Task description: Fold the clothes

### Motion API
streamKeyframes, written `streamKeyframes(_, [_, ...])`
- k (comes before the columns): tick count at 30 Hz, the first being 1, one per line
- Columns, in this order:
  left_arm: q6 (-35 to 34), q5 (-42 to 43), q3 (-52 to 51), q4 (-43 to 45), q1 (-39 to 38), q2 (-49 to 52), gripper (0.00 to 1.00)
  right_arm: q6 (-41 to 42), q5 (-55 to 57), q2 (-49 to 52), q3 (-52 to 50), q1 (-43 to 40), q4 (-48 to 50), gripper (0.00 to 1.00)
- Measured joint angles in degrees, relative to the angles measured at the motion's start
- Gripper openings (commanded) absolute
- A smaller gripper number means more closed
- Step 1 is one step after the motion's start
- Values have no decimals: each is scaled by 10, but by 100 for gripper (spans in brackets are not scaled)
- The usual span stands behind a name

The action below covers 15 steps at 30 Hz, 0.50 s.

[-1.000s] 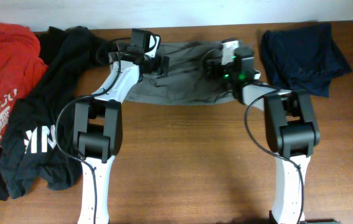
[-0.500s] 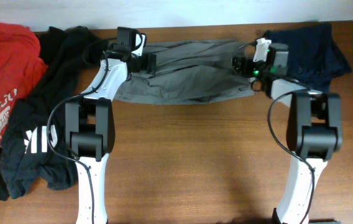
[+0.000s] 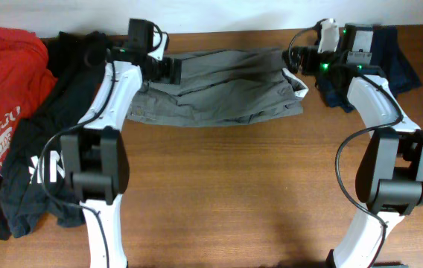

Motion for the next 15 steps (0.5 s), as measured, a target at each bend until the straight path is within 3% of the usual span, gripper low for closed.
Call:
streamKeyframes(1, [0, 2, 0, -9, 1, -14, 99, -12, -2, 2, 0, 1, -22, 69])
streamKeyframes(3, [0, 9, 0, -28, 3, -45, 99, -30, -4, 5, -1, 5, -51, 25])
streamKeyframes(5, [0, 15, 1, -48, 9, -74, 99, -53, -5, 8, -2, 10, -67, 6])
streamKeyframes(15, [0, 37, 8, -119, 64, -98, 100, -87, -1, 48, -3, 37, -73, 4])
